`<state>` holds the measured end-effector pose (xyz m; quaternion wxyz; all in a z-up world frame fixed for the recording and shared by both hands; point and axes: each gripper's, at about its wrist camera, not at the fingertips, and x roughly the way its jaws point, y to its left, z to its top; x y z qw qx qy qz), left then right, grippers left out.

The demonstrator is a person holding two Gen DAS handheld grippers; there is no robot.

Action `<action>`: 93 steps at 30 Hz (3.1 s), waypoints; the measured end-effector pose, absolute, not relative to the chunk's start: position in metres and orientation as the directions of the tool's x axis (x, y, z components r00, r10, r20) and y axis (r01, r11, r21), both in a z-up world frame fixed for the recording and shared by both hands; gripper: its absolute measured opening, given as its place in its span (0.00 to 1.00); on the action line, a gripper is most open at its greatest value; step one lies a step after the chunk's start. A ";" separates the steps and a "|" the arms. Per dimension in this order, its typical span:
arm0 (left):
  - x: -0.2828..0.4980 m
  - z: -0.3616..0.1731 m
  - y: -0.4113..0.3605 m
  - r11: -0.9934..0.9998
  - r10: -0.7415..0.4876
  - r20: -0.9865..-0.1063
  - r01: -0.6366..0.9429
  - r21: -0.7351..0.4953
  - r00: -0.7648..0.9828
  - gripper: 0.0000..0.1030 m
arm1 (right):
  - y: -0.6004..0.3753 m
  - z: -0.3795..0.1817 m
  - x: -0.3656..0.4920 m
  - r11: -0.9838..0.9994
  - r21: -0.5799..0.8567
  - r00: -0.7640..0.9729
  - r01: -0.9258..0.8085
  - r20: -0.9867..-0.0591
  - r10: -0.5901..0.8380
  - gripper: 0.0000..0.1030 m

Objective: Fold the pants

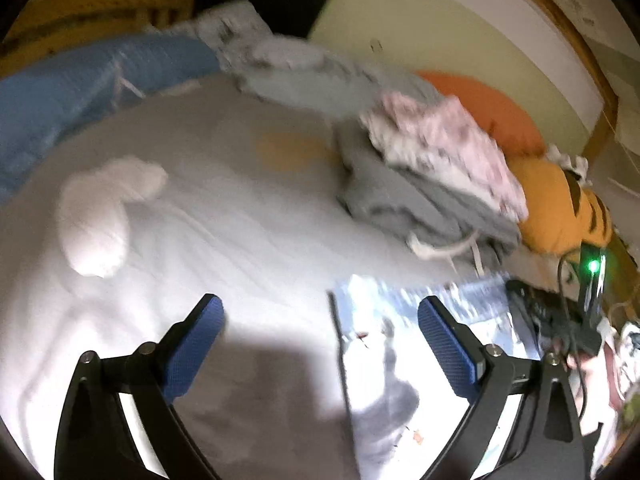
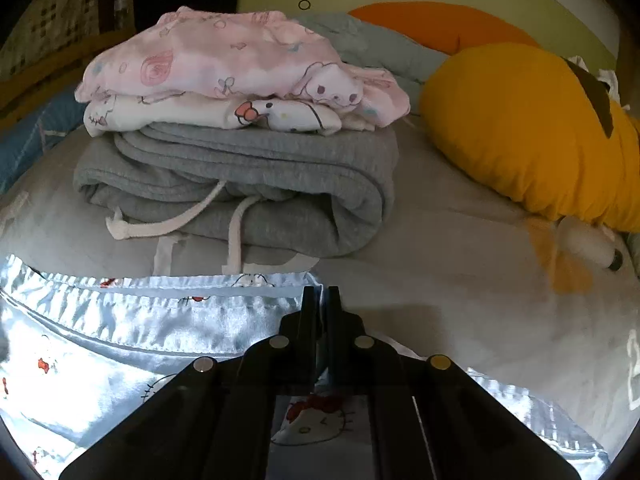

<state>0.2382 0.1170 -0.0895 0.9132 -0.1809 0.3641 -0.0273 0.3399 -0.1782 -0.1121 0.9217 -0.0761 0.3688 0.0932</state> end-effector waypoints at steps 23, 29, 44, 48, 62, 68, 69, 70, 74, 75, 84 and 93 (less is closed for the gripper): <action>0.230 -0.094 0.153 0.893 0.172 -0.670 -0.401 -0.202 0.722 0.01 | -0.177 -0.112 0.343 0.947 0.106 0.700 -0.304 -0.650 0.297 0.03; 0.237 -0.101 0.154 0.889 0.181 -0.703 -0.420 -0.182 0.687 0.09 | -0.196 -0.105 0.336 0.924 0.216 0.682 -0.316 -0.625 0.380 0.04; 0.234 -0.100 0.153 0.893 0.169 -0.713 -0.411 -0.181 0.681 0.42 | -0.136 -0.124 0.334 0.878 0.149 0.562 -0.455 -0.717 0.412 0.03; 0.238 -0.105 0.151 0.895 0.174 -0.734 -0.416 -0.159 0.656 0.42 | -0.144 -0.110 0.332 0.907 0.135 0.656 -0.398 -0.650 0.385 0.03; 0.239 -0.106 0.145 0.909 0.195 -0.728 -0.400 -0.117 0.658 0.46 | -0.155 -0.121 0.338 0.934 0.121 0.605 -0.337 -0.732 0.313 0.18; 0.214 -0.064 0.120 0.945 0.225 -0.545 -0.316 -0.079 0.808 0.71 | -0.186 -0.050 0.287 0.960 0.059 0.788 -0.272 -0.558 0.258 0.74; 0.209 -0.057 0.112 0.952 0.225 -0.507 -0.298 -0.065 0.832 0.72 | -0.196 -0.035 0.277 0.966 0.063 0.815 -0.251 -0.525 0.246 0.74; 0.204 -0.049 0.104 0.957 0.219 -0.476 -0.281 -0.064 0.852 0.73 | -0.202 -0.025 0.273 0.970 0.063 0.830 -0.234 -0.506 0.233 0.74; 0.194 -0.017 0.076 0.971 0.111 -0.432 -0.191 -0.146 0.895 0.73 | -0.245 0.025 0.239 0.988 0.005 0.899 -0.155 -0.413 0.143 0.83; 0.191 -0.007 0.064 0.976 0.065 -0.415 -0.145 -0.163 0.908 0.73 | -0.259 0.036 0.229 0.991 -0.036 0.915 -0.130 -0.389 0.105 0.84; 0.231 0.062 -0.081 0.987 -0.152 -0.467 0.111 -0.114 0.871 0.75 | -0.431 0.043 0.190 0.970 0.176 0.891 0.170 -0.447 -0.075 0.88; 0.262 0.016 -0.159 0.971 -0.236 -0.527 0.177 -0.160 0.817 0.75 | -0.513 -0.042 0.209 0.882 0.400 0.754 0.251 -0.652 0.081 0.76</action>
